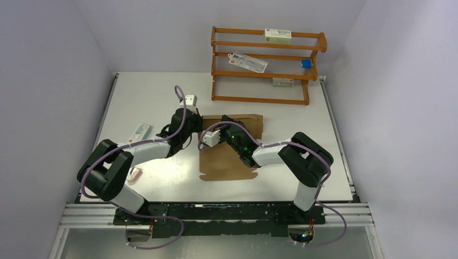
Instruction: Fold the paper box
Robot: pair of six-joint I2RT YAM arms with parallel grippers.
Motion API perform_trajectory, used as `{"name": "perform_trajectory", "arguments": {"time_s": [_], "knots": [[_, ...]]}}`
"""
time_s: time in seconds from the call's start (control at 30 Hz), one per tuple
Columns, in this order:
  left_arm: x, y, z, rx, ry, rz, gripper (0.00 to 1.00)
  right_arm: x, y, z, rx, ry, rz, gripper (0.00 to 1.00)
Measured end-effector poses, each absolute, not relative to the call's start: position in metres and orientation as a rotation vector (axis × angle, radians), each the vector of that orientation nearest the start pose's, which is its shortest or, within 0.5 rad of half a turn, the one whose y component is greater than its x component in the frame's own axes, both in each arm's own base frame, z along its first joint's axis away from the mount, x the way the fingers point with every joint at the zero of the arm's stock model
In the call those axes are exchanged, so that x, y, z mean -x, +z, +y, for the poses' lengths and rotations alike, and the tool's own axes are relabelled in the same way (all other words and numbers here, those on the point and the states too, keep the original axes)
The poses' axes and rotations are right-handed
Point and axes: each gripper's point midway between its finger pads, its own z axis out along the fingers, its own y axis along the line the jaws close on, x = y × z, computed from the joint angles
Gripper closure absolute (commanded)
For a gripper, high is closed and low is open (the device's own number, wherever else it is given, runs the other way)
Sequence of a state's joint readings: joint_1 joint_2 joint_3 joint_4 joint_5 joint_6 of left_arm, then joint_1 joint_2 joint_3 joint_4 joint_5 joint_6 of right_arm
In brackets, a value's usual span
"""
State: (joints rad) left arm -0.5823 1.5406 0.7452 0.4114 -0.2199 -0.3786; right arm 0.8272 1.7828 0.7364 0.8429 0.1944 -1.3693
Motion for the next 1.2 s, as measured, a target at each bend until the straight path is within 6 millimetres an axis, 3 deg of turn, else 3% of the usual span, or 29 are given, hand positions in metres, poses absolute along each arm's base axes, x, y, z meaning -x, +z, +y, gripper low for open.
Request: {"name": "perform_trajectory", "arguments": {"time_s": [0.33,0.63,0.8,0.97,1.2], "knots": [[-0.361,0.109,-0.230,0.023,-0.429,1.886,0.95,-0.369,0.122,0.299,1.538,-0.524,0.955,0.92],[-0.356,0.111,-0.237,-0.010,-0.426,1.867,0.95,-0.358,0.134,0.293,1.538,-0.457,1.004,0.78],[-0.356,0.111,-0.237,-0.040,-0.405,1.863,0.95,-0.357,0.151,0.292,1.560,-0.403,1.036,0.75],[-0.357,0.113,-0.235,-0.055,-0.386,1.853,0.95,-0.354,0.163,0.279,1.575,-0.367,1.080,0.73],[-0.356,0.123,-0.231,-0.106,-0.354,1.820,0.95,-0.359,0.163,0.253,1.600,-0.284,1.175,0.71]]}}
